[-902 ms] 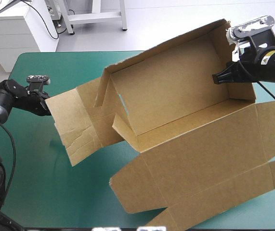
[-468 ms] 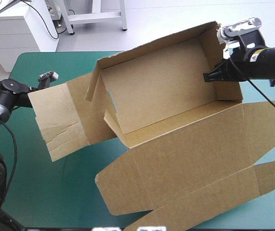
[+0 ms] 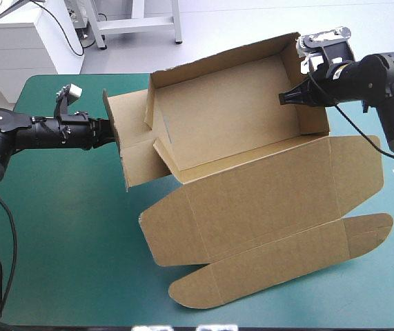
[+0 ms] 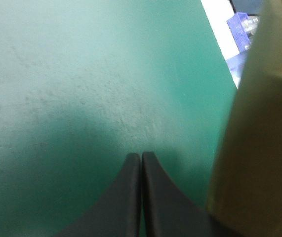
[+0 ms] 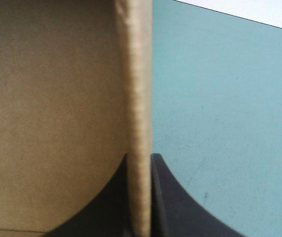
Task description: Fold the box
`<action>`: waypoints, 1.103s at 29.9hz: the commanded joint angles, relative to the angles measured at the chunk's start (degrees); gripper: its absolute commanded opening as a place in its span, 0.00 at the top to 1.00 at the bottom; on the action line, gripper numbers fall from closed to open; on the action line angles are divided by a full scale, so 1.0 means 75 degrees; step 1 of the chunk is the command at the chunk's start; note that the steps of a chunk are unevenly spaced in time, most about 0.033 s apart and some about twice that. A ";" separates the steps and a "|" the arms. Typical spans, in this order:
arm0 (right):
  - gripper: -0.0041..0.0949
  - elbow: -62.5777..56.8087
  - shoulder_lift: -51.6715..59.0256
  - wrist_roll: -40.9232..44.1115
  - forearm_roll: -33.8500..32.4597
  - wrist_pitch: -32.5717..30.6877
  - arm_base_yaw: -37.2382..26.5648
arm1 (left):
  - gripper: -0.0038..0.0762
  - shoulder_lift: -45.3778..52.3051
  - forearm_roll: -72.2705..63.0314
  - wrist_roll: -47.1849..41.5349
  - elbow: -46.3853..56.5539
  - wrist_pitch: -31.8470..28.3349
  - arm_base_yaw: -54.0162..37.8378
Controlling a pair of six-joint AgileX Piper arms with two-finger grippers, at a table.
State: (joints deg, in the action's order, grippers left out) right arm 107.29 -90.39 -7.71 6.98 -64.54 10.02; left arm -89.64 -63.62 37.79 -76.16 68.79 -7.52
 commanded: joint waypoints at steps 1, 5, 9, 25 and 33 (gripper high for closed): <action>0.97 0.0230 0.0193 0.0150 0.0155 0.0610 -0.0016 | 0.96 0.0564 -0.0508 -0.0026 -0.0173 0.0043 0.0672; 0.97 0.0230 0.0160 0.0179 0.0140 0.0578 -0.0016 | 0.96 0.0781 -0.0644 -0.0039 -0.0173 -0.0699 0.1379; 0.97 0.0230 0.0160 0.0179 0.0033 0.0568 -0.0016 | 0.96 0.0973 -0.0868 -0.0068 -0.0173 -0.1239 0.1669; 0.97 0.0230 0.0160 0.0142 -0.0260 0.0268 -0.0016 | 0.46 0.0985 -0.1698 -0.0053 -0.0186 -0.1391 0.1685; 0.97 0.0230 0.0149 0.0142 -0.0260 0.0220 -0.0016 | 0.26 0.0985 -0.2649 -0.0124 -0.0186 -0.1003 0.1671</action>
State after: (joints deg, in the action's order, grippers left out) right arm 107.29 -91.53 -6.64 3.57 -65.64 9.96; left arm -84.63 -77.05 37.19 -76.16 59.09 4.77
